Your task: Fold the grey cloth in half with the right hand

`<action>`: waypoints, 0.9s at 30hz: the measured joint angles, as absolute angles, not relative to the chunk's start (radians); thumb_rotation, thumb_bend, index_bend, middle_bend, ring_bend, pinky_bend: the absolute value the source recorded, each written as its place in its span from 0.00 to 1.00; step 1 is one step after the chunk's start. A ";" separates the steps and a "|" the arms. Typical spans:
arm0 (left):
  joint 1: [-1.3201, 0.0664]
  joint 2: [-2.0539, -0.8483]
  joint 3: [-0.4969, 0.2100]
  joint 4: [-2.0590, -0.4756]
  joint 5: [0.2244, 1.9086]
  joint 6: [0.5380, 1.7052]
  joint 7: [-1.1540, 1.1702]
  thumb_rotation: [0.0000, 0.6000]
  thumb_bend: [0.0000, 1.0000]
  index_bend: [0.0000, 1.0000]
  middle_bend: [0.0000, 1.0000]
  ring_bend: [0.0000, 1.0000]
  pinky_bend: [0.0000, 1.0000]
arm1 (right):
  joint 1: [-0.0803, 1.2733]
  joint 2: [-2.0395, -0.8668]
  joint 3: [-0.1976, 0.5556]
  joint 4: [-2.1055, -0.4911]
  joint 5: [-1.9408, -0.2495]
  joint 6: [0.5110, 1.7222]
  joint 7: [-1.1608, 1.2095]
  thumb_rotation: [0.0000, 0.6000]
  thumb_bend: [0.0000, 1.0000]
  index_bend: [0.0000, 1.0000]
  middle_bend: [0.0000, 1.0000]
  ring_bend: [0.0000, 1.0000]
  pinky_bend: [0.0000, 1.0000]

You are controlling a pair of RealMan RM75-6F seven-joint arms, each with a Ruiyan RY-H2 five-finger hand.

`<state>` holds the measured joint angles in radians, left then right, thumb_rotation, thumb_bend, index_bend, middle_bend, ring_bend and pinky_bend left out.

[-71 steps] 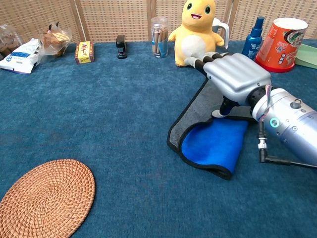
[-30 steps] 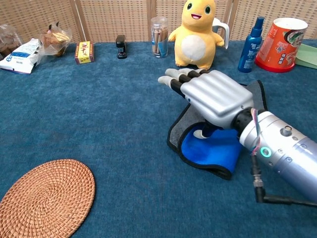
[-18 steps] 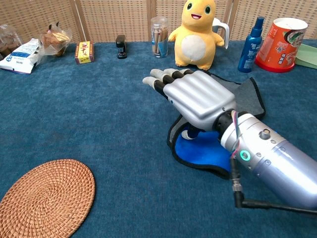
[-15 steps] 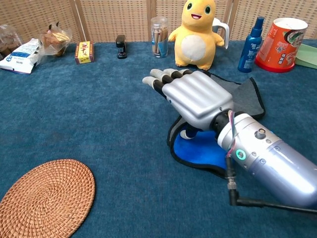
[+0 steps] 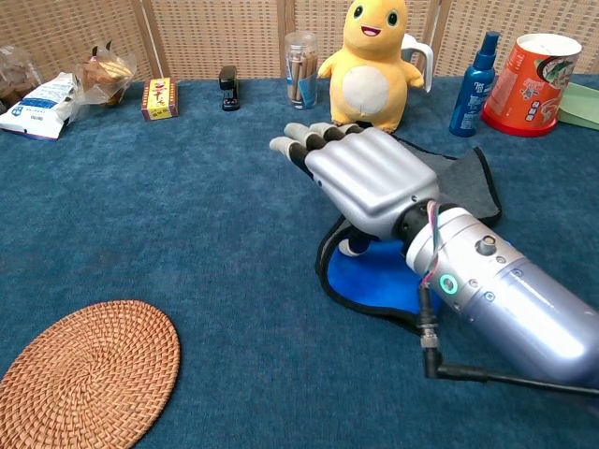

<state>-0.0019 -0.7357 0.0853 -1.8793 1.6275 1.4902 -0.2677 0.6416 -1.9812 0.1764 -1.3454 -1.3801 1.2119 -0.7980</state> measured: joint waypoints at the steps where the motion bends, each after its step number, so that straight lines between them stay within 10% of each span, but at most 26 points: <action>1: -0.001 -0.736 0.086 -1.880 1.628 1.491 -0.267 1.00 0.12 0.00 0.00 0.00 0.00 | 0.641 -1.979 0.177 -1.354 -1.381 1.216 -0.798 1.00 0.00 0.00 0.01 0.07 0.19; 27: -0.001 -0.731 0.087 -1.873 1.631 1.497 -0.289 1.00 0.12 0.00 0.00 0.00 0.00 | 0.657 -2.047 0.269 -1.290 -1.294 1.256 -0.822 1.00 0.00 0.00 0.02 0.07 0.19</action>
